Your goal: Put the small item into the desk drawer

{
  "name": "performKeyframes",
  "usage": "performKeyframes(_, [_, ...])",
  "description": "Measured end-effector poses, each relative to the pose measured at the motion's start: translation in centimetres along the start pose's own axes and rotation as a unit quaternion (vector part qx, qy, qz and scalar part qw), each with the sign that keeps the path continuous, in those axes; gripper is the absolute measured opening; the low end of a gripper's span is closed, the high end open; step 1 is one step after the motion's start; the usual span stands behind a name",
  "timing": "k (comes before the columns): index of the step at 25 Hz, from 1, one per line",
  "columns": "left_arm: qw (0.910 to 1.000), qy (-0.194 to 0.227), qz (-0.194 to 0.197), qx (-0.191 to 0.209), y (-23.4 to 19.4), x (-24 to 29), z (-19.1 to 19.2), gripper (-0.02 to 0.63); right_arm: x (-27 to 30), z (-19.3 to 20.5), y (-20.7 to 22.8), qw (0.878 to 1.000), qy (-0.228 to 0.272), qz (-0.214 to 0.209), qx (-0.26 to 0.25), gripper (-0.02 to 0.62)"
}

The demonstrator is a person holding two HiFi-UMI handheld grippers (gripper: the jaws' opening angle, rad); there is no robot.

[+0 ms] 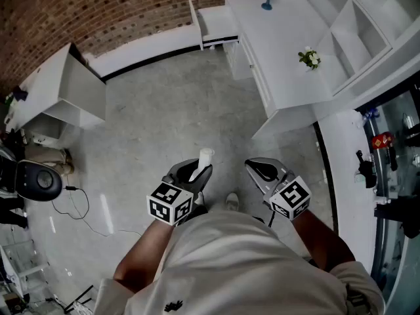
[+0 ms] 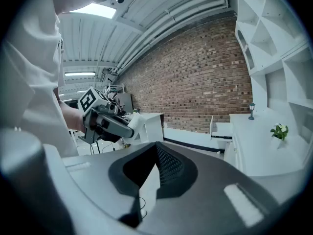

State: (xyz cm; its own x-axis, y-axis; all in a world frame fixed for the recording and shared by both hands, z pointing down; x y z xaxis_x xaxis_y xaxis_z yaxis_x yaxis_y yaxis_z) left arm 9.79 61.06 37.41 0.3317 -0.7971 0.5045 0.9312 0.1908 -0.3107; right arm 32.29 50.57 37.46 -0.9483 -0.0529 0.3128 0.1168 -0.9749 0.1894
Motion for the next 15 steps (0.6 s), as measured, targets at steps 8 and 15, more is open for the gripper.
performKeyframes(8, [0.9995,0.01,-0.027,-0.015,3.5,0.4,0.8,0.133,-3.8,1.3,1.3,1.0,0.008,-0.006,-0.002,0.011])
performKeyframes(15, [0.9989,0.008,-0.031,-0.034,3.6,0.9,1.1,0.132,-4.2,1.8,1.8,0.999,0.036,0.007,0.001,0.034])
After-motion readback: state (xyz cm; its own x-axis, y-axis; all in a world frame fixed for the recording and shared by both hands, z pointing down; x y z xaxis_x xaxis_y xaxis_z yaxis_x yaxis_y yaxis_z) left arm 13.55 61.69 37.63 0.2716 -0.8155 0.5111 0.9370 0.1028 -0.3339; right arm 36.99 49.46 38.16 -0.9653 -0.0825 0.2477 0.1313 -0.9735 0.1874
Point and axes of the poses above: the fingertips, and each gripper's own axes: x forward along the fingers, y to its right, z out of its underside, the point moved 10 cm from there along -x, backward along the fingers, and after that the axes turned 4 degrees about -z, right-handed, at the moved point
